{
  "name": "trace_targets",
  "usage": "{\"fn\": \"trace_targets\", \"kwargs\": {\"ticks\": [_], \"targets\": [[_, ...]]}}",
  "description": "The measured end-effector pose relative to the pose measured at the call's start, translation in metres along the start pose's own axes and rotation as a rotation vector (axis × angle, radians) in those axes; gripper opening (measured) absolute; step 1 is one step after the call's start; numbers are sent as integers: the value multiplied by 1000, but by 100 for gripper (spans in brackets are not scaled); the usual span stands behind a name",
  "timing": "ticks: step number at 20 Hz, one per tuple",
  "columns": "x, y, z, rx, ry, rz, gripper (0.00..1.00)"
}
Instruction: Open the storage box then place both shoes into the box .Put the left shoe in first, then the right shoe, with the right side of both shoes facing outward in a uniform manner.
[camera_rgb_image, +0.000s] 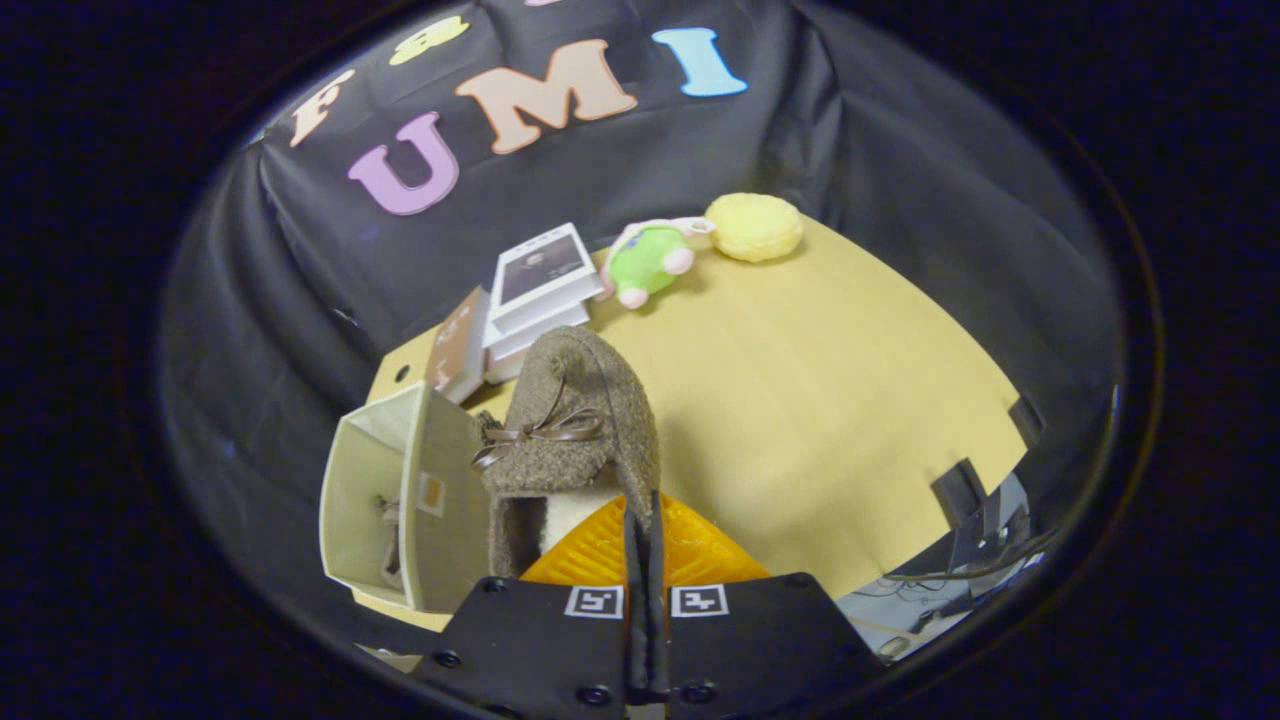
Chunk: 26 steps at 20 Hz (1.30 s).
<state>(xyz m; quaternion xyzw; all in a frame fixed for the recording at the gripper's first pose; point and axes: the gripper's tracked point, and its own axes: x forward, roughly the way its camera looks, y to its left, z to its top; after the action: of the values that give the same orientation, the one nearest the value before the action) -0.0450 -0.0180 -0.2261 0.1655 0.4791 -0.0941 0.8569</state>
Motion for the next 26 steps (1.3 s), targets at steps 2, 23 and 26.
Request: {"fn": "trace_targets", "kwargs": {"ticks": [2, 23, 26], "targets": [[-10, 39, 2, 5, -13, 54, 4], [-1, 191, -8, -168, -120, 139, 91], [-13, 180, 6, -216, -179, 156, 100]]}}
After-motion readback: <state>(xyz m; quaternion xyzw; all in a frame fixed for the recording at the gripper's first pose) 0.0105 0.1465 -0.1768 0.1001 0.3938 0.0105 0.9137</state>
